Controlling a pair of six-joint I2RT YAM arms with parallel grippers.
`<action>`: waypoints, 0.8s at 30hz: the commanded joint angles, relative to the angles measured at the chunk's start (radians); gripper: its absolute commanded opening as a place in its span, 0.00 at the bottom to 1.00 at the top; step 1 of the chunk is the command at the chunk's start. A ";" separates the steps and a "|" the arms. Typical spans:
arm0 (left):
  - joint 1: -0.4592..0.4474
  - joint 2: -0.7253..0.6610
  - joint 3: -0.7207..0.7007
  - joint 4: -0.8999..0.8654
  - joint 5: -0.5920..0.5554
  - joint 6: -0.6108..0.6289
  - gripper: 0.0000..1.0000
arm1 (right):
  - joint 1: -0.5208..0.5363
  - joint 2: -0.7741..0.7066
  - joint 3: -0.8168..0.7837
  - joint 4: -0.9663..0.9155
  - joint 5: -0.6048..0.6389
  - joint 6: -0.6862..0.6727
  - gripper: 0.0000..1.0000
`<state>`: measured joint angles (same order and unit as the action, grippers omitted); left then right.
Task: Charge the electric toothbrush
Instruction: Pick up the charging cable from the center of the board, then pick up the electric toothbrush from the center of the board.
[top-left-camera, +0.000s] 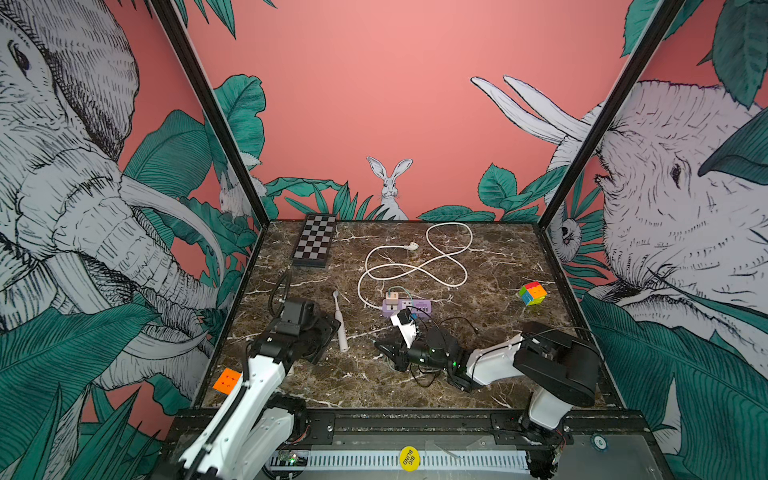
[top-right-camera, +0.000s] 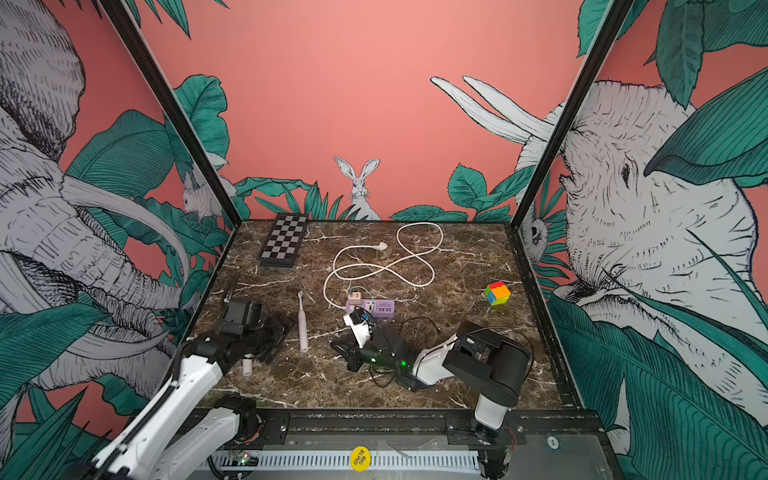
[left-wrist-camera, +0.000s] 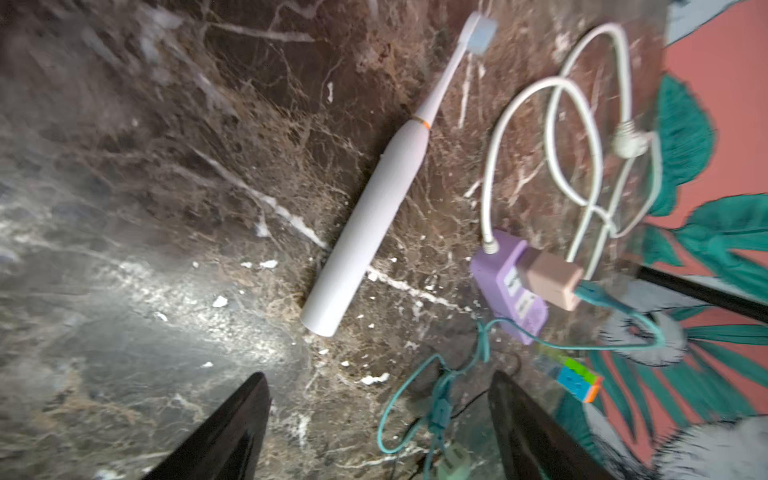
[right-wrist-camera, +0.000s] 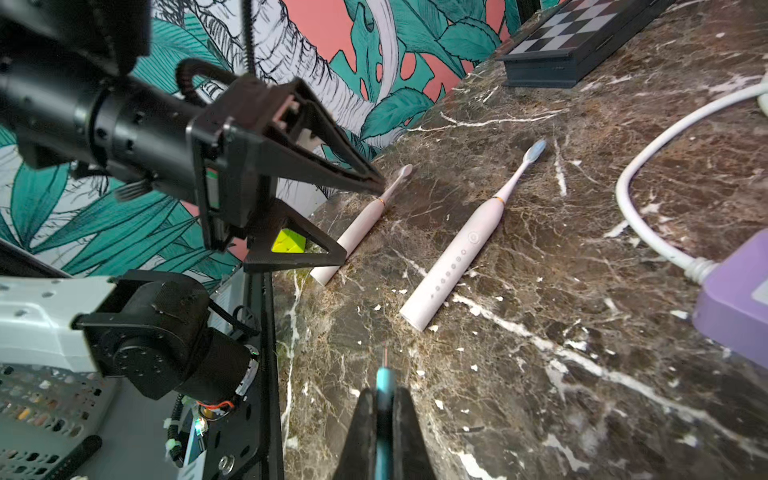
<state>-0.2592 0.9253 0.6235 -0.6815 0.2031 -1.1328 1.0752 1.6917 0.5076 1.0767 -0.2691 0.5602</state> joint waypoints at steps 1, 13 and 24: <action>0.006 0.131 0.047 -0.086 -0.029 0.148 0.83 | 0.006 -0.044 -0.006 -0.033 0.003 -0.057 0.00; -0.051 0.370 0.126 -0.019 -0.123 0.212 0.74 | 0.042 -0.067 -0.005 -0.070 -0.005 -0.102 0.00; -0.144 0.520 0.180 -0.008 -0.190 0.198 0.58 | 0.063 -0.116 -0.003 -0.140 -0.007 -0.166 0.00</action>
<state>-0.3977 1.4342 0.7868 -0.6716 0.0525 -0.9302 1.1320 1.6306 0.5076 0.9340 -0.2699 0.4225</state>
